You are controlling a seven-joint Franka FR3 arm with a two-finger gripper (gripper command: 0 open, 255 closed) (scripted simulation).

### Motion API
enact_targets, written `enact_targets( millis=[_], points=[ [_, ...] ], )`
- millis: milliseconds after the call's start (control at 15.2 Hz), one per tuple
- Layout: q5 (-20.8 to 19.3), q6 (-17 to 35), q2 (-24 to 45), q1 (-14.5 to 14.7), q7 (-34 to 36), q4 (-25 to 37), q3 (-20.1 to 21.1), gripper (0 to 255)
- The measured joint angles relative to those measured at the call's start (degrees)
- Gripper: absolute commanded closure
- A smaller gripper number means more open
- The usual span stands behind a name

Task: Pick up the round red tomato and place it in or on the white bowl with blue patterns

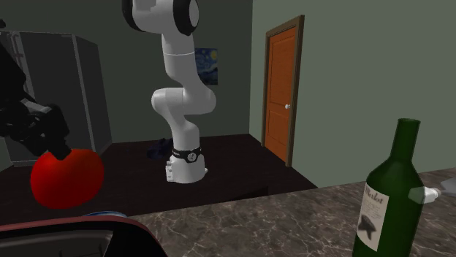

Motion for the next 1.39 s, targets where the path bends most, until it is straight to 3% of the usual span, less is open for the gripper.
enact_targets(
  millis=[1056, 1386],
  points=[
    [0.72, 11.59, 2.53, -0.08, -0.07, -9.16, 0.28, 255],
    [0.84, 12.19, 2.87, -0.07, -0.01, -9.41, 0.34, 255]
  ],
)
